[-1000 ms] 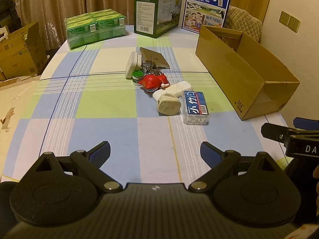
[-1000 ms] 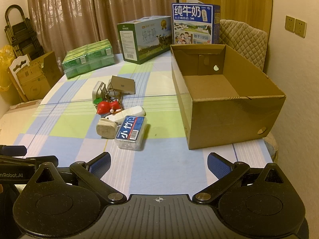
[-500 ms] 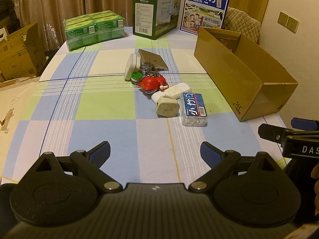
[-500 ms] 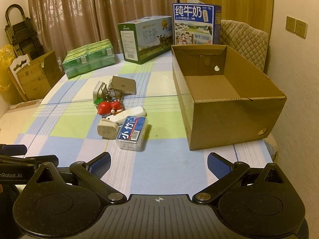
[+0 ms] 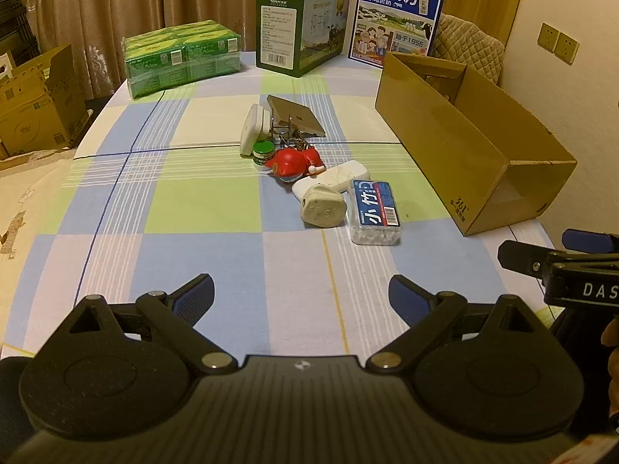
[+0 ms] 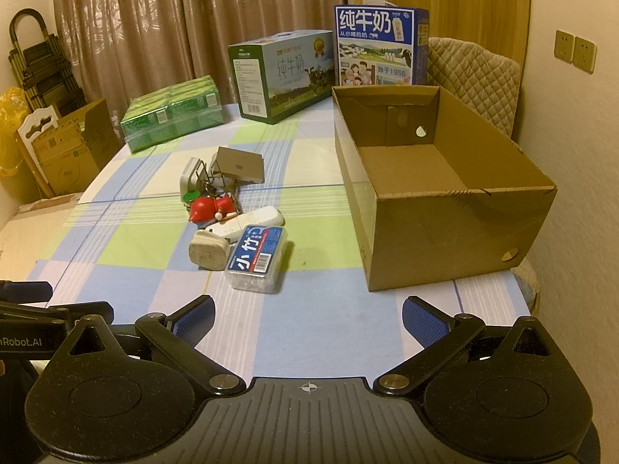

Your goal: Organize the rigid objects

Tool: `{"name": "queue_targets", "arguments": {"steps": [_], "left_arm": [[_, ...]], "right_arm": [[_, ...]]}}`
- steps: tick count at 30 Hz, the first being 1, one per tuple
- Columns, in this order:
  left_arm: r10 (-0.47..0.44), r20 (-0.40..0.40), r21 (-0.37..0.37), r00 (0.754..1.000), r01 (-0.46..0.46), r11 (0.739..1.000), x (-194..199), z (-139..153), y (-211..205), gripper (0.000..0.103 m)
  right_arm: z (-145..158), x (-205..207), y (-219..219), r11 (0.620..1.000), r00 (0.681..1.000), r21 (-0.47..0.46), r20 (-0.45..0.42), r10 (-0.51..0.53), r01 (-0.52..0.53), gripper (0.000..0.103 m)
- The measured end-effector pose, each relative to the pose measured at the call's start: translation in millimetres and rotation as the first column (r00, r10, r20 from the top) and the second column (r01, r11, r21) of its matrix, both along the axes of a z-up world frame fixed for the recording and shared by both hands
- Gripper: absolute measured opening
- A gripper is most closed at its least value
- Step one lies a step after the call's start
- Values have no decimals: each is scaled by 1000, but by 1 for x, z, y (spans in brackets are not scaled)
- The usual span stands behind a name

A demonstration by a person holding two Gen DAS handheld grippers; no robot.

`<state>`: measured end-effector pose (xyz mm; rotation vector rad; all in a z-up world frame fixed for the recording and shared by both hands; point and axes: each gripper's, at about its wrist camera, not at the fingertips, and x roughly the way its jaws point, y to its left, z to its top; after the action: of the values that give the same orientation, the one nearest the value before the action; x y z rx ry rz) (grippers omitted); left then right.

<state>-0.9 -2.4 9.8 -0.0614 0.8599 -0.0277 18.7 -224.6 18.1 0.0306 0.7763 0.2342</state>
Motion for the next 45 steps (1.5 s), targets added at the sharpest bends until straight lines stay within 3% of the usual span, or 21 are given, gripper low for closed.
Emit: {"name": "queue_targets", "arguments": {"steps": [27,32,37,45], "left_arm": [[-9,-3,-29,1000,9,1000,7,-5,9,94],[-5,2,-37,1000,5,999,19,-5,19,94],[-4,31,9,1000,4,1000,38,-7,28,95],[-29,55,23,998,28,999,72,-20,38,95]], "right_arm": [[-9,2,-3,1000,1000,6,-15,-6,6,100],[-12,7,0,1000,1000,18,-20,1,-1,100],[-18,13,6,1000,1000,21,-24,16,-15,100],[-35,35,18,999,999,43,-28,31,-30,100]]}}
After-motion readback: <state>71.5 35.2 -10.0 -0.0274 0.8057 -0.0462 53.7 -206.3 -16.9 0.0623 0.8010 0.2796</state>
